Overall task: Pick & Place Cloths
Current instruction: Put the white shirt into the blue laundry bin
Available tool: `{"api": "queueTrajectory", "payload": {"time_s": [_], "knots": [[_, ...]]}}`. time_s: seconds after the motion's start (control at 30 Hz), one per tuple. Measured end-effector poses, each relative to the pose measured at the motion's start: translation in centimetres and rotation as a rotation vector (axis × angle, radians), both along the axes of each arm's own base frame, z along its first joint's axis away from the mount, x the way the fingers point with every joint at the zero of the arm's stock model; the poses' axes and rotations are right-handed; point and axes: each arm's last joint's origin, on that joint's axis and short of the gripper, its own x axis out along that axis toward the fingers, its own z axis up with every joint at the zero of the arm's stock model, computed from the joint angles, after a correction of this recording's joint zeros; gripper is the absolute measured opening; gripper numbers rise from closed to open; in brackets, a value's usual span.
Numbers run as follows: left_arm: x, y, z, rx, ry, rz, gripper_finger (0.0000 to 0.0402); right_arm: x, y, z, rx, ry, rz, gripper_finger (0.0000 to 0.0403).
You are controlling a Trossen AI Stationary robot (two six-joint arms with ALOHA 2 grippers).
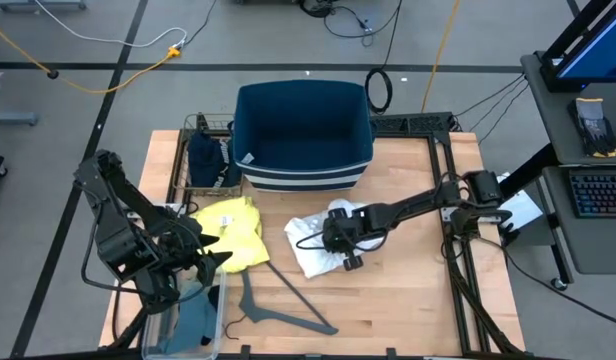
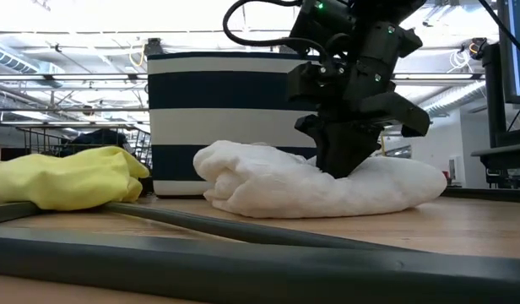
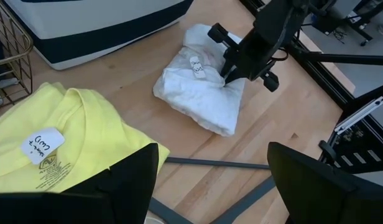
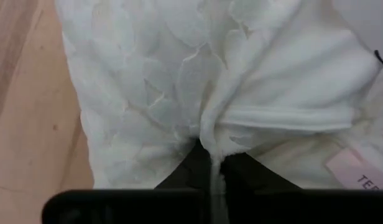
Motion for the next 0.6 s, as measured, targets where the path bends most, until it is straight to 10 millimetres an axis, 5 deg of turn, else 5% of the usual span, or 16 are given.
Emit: {"api": "queueTrajectory", "payload": {"time_s": [0.6], "knots": [[0.0, 0.0, 0.0, -0.001, -0.001, -0.003, 0.0306, -2.2, 1.3, 9.1, 0.462, -0.197, -0.09, 0.0011]]}}
